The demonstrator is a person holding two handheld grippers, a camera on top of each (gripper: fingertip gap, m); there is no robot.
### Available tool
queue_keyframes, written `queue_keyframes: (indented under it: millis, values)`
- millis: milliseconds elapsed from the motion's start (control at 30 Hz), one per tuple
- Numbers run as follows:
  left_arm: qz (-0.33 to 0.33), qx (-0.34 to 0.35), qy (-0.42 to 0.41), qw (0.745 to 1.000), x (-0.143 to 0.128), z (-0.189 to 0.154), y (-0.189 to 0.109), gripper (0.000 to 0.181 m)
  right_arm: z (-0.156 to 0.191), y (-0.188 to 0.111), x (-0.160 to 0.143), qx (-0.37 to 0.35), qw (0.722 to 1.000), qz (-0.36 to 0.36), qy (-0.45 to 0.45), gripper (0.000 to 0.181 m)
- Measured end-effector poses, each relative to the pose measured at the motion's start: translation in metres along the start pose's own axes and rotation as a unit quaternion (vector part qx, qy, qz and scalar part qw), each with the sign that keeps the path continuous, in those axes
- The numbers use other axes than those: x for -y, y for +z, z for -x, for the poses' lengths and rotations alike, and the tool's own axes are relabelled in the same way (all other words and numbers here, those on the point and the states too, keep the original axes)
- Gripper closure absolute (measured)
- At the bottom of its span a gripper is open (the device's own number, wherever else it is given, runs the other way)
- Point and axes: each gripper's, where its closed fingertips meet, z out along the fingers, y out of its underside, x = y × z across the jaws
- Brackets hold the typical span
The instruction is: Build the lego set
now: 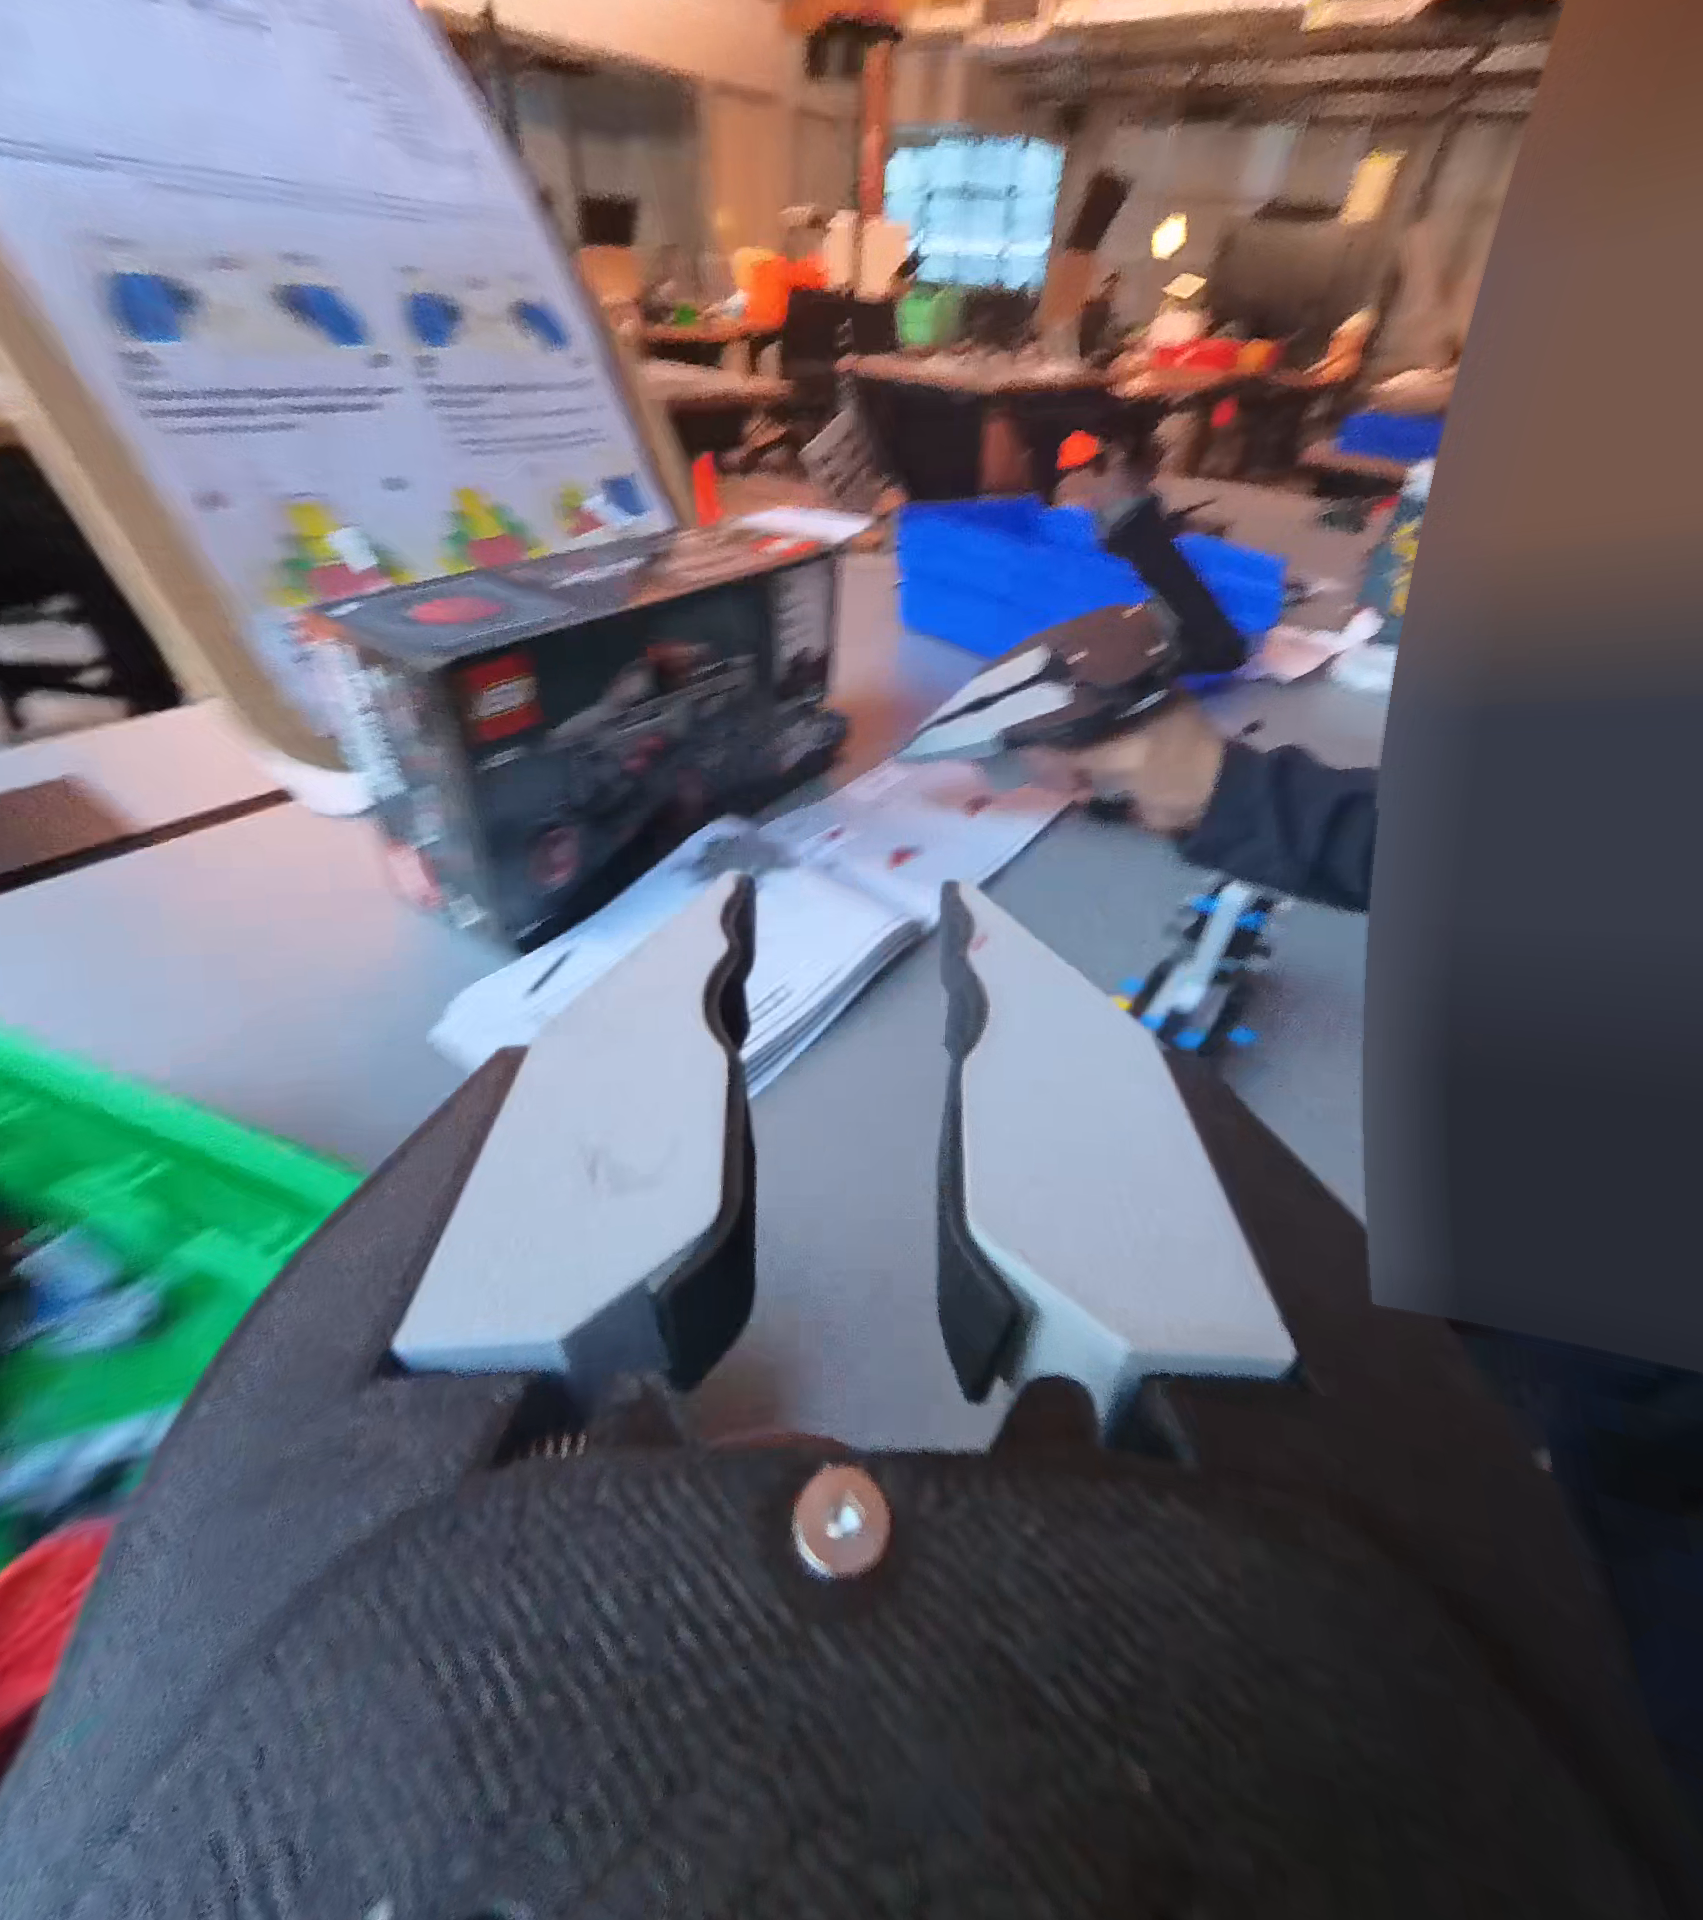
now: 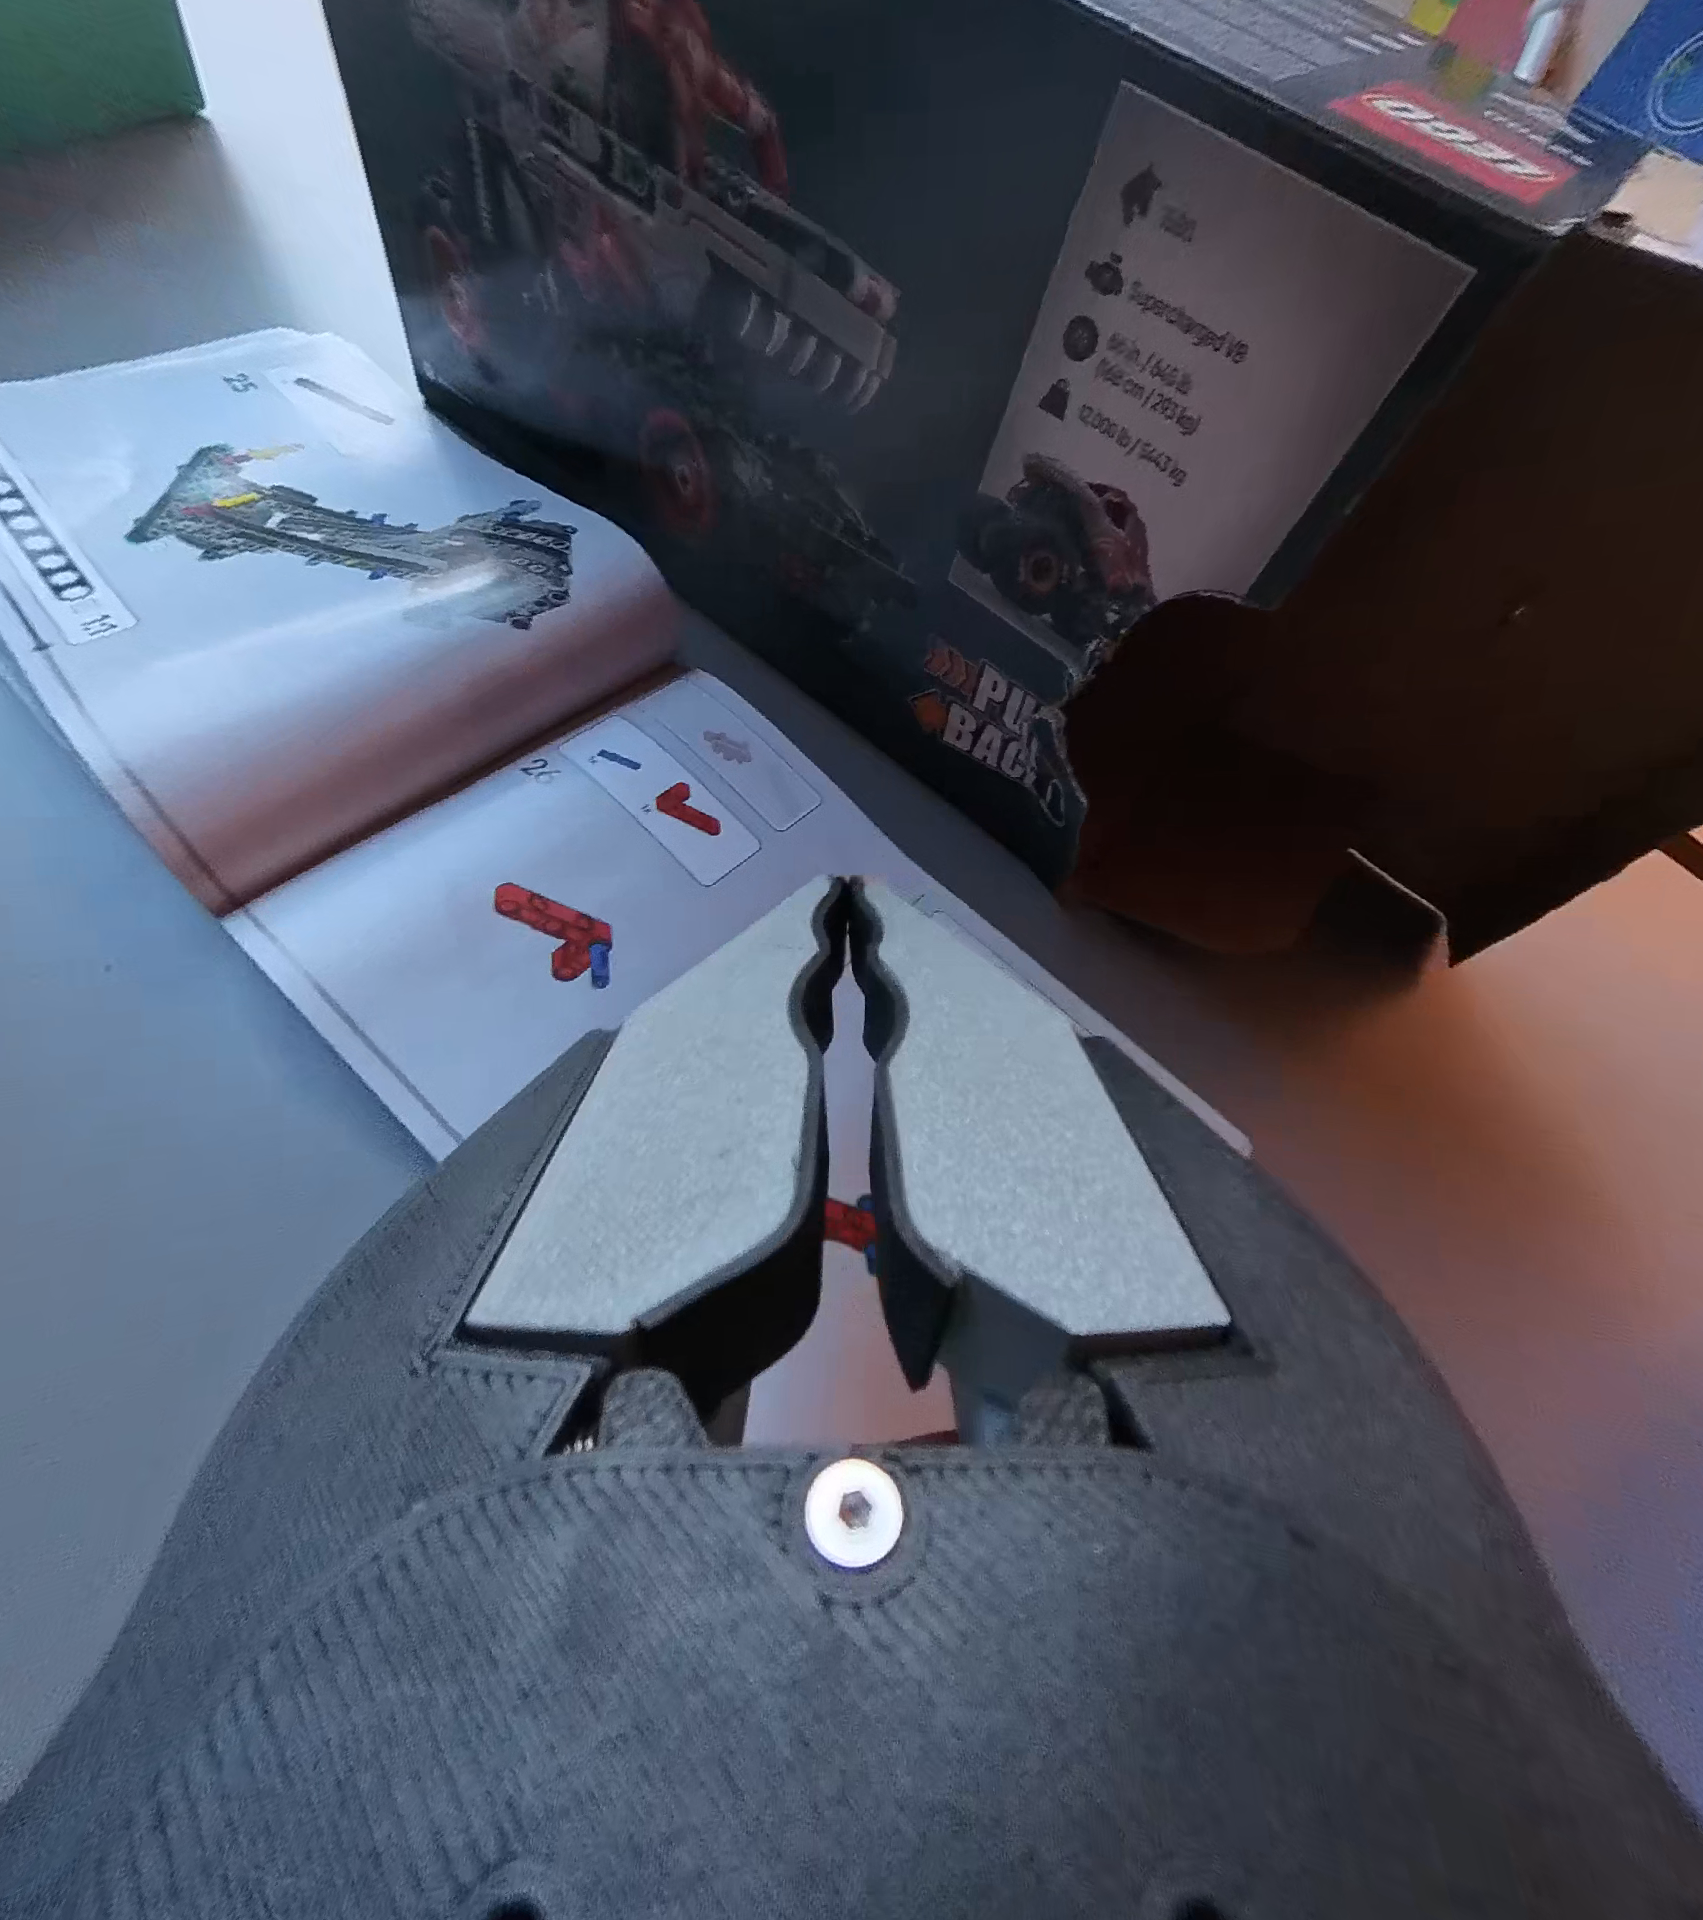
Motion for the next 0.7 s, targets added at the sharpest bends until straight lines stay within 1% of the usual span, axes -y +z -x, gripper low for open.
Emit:
queue_keyframes:
  millis: [67, 133, 233, 333, 400, 467, 567, 600, 667, 700]
  values:
    - [0.050, 0.056, -0.005, 0.997, -0.008, 0.036, -0.022, 0.147, 0.003, -0.001, 0.000, 0.005, 1.000, -0.001, -0.003, 0.181]
    - [0.108, 0.097, -0.015, 0.989, -0.023, 0.067, -0.034, 0.143, 0.007, -0.002, 0.001, 0.011, 1.000, -0.003, -0.004, 0.181]
    - [0.222, 0.133, -0.031, 0.965, -0.063, 0.104, -0.042, 0.142, 0.010, -0.003, 0.002, 0.016, 1.000, -0.006, -0.007, 0.181]
    - [0.311, 0.146, -0.033, 0.939, -0.098, 0.132, -0.048, 0.148, 0.011, -0.004, 0.003, 0.019, 1.000, -0.012, -0.011, 0.181]
    - [0.343, 0.135, -0.043, 0.929, -0.113, 0.140, -0.049, 0.151, 0.012, -0.003, 0.002, 0.019, 1.000, -0.010, -0.013, 0.181]
    - [0.355, 0.121, -0.058, 0.925, -0.121, 0.145, -0.049, 0.149, 0.012, -0.001, 0.003, 0.022, 1.000, -0.010, -0.015, 0.181]
    - [0.371, 0.079, -0.089, 0.921, -0.131, 0.138, -0.045, 0.149, 0.010, 0.001, 0.005, 0.024, 1.000, -0.014, -0.014, 0.181]
    - [0.385, 0.066, -0.096, 0.915, -0.137, 0.134, -0.045, 0.149, 0.009, 0.001, 0.005, 0.023, 1.000, -0.016, -0.012, 0.181]
    - [0.411, 0.081, -0.084, 0.904, -0.144, 0.141, -0.049, 0.147, 0.008, 0.001, 0.006, 0.019, 1.000, -0.017, -0.010, 0.181]
    - [0.413, 0.087, -0.077, 0.903, -0.143, 0.144, -0.051, 0.149, 0.008, 0.000, 0.006, 0.018, 1.000, -0.018, -0.010, 0.181]
